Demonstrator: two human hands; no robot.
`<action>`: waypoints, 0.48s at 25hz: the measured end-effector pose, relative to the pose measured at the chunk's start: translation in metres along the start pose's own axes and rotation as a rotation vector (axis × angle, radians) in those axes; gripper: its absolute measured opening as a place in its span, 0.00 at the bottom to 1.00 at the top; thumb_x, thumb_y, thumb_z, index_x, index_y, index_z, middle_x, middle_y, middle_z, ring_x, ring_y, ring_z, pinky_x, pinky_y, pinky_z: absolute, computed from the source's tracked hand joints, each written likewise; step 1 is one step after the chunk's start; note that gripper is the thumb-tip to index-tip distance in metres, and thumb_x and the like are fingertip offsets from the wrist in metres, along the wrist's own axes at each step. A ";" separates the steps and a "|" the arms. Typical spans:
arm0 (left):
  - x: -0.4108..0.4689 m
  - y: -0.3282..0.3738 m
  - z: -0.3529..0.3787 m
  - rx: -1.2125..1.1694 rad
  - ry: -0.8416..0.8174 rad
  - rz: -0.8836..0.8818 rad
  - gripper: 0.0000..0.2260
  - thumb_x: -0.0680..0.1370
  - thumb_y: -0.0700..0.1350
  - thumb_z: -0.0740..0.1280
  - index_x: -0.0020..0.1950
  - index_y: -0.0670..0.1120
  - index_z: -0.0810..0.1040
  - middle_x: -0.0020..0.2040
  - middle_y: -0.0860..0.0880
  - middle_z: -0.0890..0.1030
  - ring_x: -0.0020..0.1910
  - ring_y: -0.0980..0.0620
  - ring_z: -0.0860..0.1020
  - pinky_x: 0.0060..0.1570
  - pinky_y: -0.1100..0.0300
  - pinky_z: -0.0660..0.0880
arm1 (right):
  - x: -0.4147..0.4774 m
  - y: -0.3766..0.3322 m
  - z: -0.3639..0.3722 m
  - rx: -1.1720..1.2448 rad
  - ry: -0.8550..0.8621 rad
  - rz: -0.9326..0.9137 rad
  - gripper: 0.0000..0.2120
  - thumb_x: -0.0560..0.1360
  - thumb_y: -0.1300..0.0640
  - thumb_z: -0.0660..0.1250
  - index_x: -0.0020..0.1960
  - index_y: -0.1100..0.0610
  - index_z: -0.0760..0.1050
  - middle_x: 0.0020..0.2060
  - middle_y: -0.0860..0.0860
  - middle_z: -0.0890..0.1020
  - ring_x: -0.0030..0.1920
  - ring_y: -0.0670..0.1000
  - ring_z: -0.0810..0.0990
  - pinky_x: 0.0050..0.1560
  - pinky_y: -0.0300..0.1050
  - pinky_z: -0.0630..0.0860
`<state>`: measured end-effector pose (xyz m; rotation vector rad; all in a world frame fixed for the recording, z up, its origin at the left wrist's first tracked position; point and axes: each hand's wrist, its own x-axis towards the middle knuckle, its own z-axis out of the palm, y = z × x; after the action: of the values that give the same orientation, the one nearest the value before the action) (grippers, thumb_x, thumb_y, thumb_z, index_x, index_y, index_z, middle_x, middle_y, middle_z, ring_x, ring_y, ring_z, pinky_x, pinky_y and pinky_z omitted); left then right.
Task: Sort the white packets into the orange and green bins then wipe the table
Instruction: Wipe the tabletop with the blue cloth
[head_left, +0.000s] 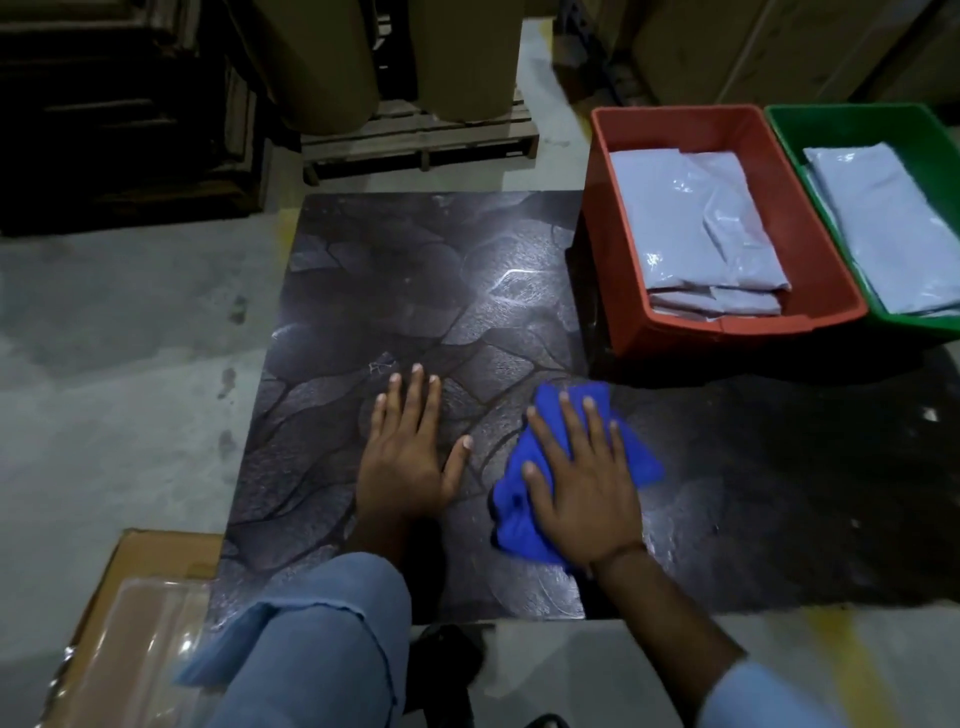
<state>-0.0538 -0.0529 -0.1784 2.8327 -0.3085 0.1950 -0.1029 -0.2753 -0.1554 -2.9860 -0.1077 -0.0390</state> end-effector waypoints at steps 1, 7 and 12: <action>0.000 -0.001 0.001 0.001 0.005 0.000 0.34 0.80 0.60 0.60 0.80 0.42 0.60 0.82 0.42 0.56 0.81 0.41 0.53 0.77 0.41 0.56 | 0.035 -0.001 0.005 -0.005 0.013 0.048 0.30 0.79 0.40 0.53 0.80 0.44 0.56 0.80 0.53 0.56 0.80 0.58 0.50 0.77 0.62 0.52; 0.001 -0.006 0.005 0.016 0.026 0.047 0.34 0.78 0.58 0.59 0.80 0.40 0.61 0.81 0.40 0.57 0.81 0.39 0.54 0.76 0.39 0.58 | 0.088 -0.030 0.016 -0.020 -0.014 0.047 0.32 0.78 0.39 0.53 0.80 0.46 0.57 0.80 0.55 0.56 0.80 0.59 0.49 0.77 0.63 0.49; 0.001 -0.001 0.000 -0.007 -0.048 0.001 0.36 0.80 0.61 0.60 0.81 0.42 0.57 0.83 0.43 0.52 0.81 0.41 0.51 0.78 0.42 0.54 | -0.033 -0.010 -0.006 0.013 -0.047 -0.065 0.31 0.80 0.40 0.56 0.80 0.43 0.52 0.81 0.51 0.49 0.80 0.56 0.42 0.78 0.62 0.48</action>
<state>-0.0528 -0.0520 -0.1785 2.8341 -0.3198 0.1256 -0.1368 -0.2687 -0.1485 -2.9699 -0.2098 0.0237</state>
